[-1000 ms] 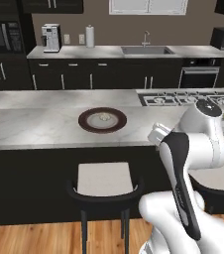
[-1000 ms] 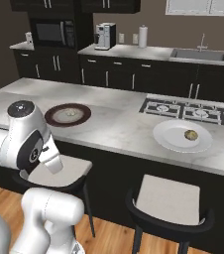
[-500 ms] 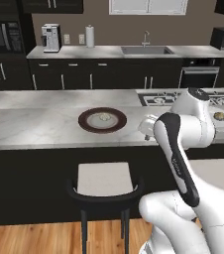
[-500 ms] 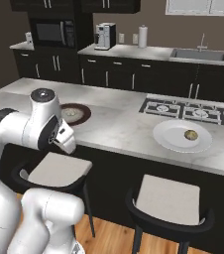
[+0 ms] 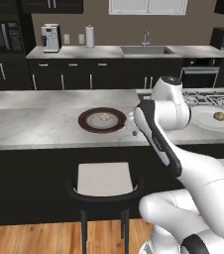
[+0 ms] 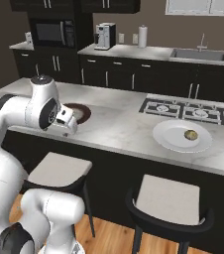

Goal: Place two dumplings into each of the tupperware containers and then place the containers in the fridge.

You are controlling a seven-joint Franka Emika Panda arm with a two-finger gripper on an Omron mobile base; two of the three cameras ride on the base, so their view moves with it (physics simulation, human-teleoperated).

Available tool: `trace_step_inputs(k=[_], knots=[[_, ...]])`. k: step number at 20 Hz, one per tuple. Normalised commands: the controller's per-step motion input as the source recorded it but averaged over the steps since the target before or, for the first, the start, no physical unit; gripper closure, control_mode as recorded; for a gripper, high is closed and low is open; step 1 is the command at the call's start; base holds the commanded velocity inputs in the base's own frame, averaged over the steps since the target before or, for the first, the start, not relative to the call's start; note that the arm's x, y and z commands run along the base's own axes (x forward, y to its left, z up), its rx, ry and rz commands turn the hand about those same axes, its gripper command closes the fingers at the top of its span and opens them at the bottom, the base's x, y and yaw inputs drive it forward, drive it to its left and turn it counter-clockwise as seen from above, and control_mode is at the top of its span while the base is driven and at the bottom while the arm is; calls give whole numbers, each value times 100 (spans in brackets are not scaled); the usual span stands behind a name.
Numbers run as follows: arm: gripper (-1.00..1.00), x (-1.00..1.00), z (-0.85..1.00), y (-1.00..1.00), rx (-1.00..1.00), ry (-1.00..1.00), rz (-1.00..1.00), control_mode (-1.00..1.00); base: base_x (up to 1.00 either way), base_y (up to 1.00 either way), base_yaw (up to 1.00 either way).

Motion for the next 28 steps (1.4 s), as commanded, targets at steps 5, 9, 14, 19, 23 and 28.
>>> trace_step_inputs(k=[5, 9, 14, 19, 23, 28], knots=[[-100, 54, 0, 30, -14, -2, 10, -100, 0, 0, 0], [-100, 60, 0, 0, 0, -8, 0, -100, 0, 0, 0], [-100, 67, -18, 16, 0, -1, 5, -100, 0, 0, 0], [-100, 76, -34, 39, 0, 0, 20, -100, 0, 0, 0], [-100, 90, -3, 3, 0, 0, 19, -100, 0, 0, 0], [-100, 82, -2, 0, 0, 2, 8, -100, 0, 0, 0]])
